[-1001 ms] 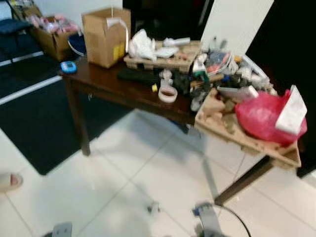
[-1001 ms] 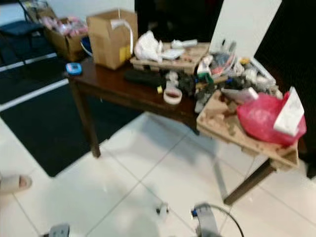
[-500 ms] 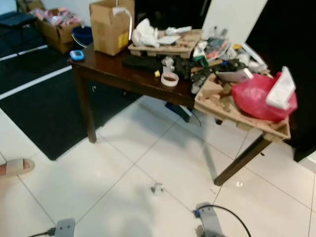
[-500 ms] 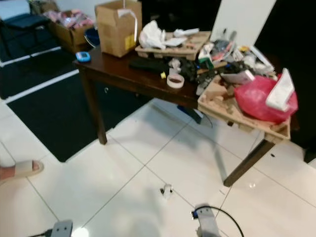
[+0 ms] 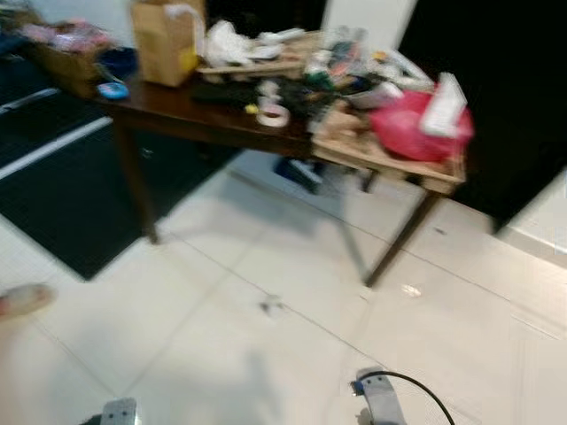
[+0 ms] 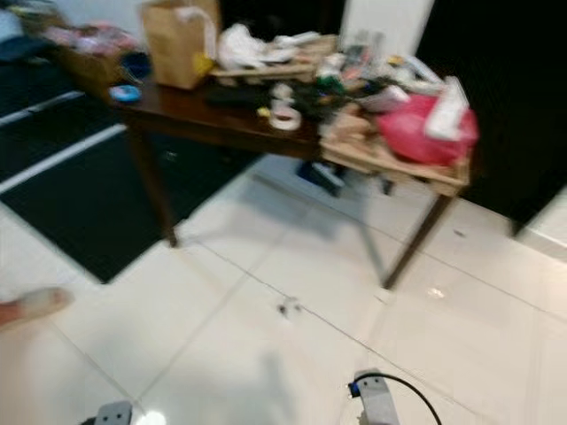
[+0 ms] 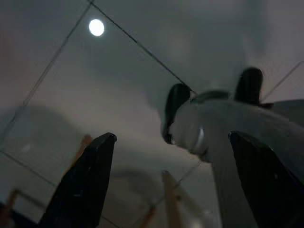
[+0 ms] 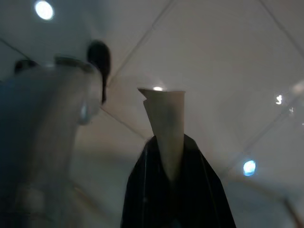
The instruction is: Picking trash to rubbish bin
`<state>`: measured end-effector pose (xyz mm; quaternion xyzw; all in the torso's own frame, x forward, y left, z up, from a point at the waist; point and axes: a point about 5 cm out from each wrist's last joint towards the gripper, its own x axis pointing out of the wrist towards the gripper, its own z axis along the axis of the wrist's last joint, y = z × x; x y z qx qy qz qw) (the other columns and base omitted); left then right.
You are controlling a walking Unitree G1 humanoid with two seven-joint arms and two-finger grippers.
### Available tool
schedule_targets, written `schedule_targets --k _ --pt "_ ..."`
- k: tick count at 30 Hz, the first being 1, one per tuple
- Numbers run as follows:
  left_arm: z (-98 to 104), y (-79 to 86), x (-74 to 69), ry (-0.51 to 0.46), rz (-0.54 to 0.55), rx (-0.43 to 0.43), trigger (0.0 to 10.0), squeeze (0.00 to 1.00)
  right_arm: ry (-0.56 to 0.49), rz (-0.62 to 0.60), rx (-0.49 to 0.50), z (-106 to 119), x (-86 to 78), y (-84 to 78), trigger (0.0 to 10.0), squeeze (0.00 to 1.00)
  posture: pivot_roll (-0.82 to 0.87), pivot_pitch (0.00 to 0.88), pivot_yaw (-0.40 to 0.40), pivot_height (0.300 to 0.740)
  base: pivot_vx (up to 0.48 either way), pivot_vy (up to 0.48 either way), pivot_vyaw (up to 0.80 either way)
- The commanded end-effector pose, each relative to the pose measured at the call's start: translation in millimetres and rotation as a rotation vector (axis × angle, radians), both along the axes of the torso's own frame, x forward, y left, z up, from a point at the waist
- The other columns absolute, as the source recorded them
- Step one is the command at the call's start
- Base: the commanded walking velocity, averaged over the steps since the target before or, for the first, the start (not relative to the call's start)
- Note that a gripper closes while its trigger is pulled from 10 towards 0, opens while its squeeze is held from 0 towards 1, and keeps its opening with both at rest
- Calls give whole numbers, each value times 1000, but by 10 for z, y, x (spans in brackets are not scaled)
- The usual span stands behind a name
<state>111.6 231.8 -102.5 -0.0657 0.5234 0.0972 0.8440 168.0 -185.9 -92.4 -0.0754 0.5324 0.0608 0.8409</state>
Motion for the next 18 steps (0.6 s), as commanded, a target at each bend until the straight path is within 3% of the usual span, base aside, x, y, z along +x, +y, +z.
schedule_targets --k 1,18 --pt "-8 -13 -16 5 -1 0 10000 0 18 -5 2 -20 -49 -9 10000 0 128 86 -59 740 0 0 -781" --pt "-7 -24 -2 4 -6 6 10000 0 -28 17 28 37 100 76 10000 0 127 87 -56 740 0 0 -781"
